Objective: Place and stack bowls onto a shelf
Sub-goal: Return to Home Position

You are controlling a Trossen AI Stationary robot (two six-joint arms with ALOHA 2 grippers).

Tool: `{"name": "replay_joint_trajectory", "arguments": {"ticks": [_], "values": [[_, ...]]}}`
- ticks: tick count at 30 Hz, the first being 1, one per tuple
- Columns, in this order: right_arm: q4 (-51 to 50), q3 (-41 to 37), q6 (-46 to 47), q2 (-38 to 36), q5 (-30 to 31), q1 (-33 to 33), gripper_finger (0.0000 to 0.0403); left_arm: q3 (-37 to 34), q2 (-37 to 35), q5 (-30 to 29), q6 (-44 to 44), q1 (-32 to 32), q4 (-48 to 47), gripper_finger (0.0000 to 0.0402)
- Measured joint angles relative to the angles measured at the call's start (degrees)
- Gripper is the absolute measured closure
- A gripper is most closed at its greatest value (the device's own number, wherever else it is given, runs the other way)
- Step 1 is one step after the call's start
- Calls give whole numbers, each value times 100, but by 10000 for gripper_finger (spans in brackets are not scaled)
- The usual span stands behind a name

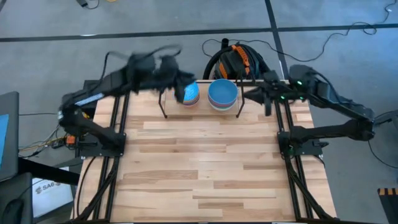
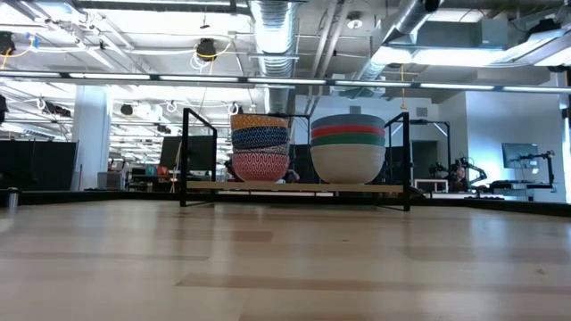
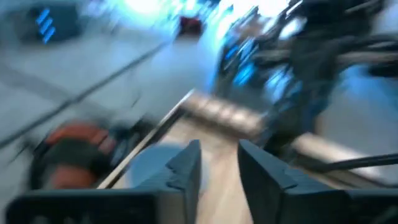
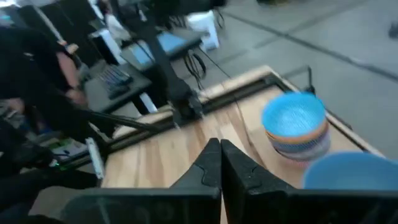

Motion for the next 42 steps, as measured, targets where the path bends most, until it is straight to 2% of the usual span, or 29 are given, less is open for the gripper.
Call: {"name": "replay_joint_trajectory", "arguments": {"ticks": [4, 6, 8, 10, 13, 15, 19, 24, 27, 31, 33, 37, 42], "values": [[33, -30, 14, -264, 161, 587, 383, -1568, -770, -72, -27, -777, 1820, 365], [212, -268, 16, -294, 202, 927, 386, -2497, -1106, -131, 249, -1270, 3061, 391], [697, -669, 48, -286, 232, 1263, 386, -3341, -1450, -196, 455, -1716, 4231, 397], [1230, -1058, 50, -248, 339, 1588, 386, -4076, -1787, -327, 555, -2005, 4702, 400], [1207, -1129, -310, -277, 805, 1877, 386, -4849, -2163, -626, 664, -2169, 4596, 400], [669, -1018, -658, -453, 1194, 1913, 386, -5102, -2440, -620, 714, -2218, 4575, 400], [262, -923, -1179, -1063, 1173, 1813, 386, -5214, -3251, -523, 588, -2223, 4415, 401], [-986, -1106, -746, -1763, 1106, 1645, 373, -5228, -3664, -629, 1000, -2283, 3306, 401], [-621, -1725, -646, -2166, 1105, 1677, 386, -5678, -3518, -702, 1080, -2302, 3550, 401], [717, -2677, -642, -2815, 1197, 1777, 387, -6760, -3410, -700, 925, -2272, 5033, 401], [987, -3052, -598, -3048, 1222, 1798, 387, -7219, -3539, -679, 653, -2218, 5567, 401], [720, -3613, -283, -3540, 1206, 1798, 383, -7872, -4138, -490, 572, -2141, 5638, 401], [840, -4051, -777, -4258, 1204, 1797, 381, -8239, -5010, -187, 1147, -2134, 5002, 401]]}}
